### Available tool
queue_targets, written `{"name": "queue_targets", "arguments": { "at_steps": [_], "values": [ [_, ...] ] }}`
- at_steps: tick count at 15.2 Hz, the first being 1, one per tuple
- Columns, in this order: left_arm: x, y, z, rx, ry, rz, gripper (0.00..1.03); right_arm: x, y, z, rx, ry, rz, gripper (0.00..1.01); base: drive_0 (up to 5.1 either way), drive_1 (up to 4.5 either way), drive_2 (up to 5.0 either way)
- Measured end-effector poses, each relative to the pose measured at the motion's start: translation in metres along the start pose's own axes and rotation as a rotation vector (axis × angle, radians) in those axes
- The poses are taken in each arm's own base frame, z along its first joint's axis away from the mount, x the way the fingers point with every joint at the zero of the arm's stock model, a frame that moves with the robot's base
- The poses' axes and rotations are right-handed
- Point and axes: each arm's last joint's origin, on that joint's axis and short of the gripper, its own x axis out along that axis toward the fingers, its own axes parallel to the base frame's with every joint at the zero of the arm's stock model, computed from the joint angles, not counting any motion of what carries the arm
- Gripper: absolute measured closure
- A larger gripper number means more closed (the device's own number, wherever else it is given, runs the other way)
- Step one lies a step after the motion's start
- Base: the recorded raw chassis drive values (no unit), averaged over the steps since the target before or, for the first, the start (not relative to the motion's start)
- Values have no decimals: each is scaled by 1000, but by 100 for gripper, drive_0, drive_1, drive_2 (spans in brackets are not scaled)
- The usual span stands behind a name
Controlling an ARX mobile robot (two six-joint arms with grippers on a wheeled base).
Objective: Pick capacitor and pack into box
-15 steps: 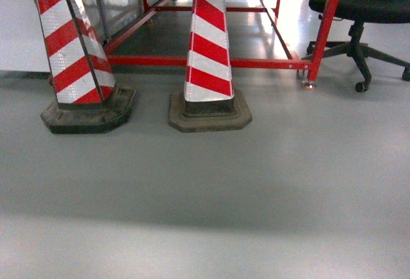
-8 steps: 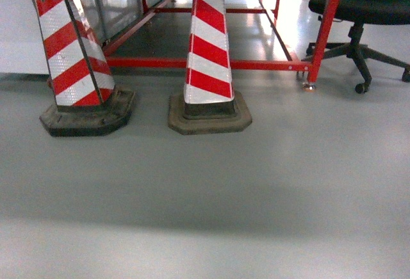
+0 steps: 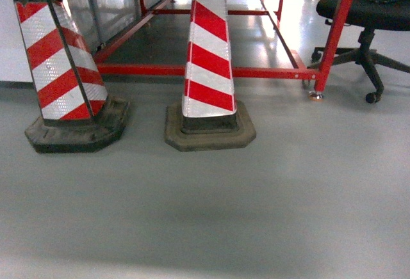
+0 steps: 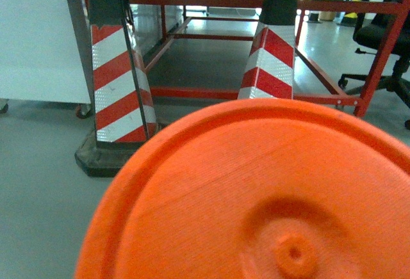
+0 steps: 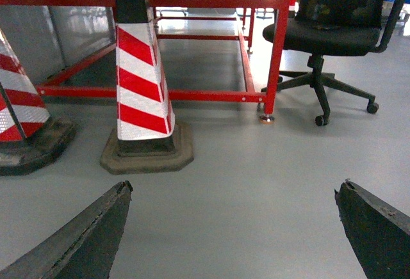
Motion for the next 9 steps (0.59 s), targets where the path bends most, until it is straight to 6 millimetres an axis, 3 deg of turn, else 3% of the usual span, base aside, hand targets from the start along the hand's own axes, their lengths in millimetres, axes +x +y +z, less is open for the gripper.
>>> {"name": "queue_targets", "arguments": {
  "at_steps": [9],
  "values": [
    [0,0,0,0,-2,0,60,0,0,0,0,2,-1,3,0,0,0]
  ]
}}
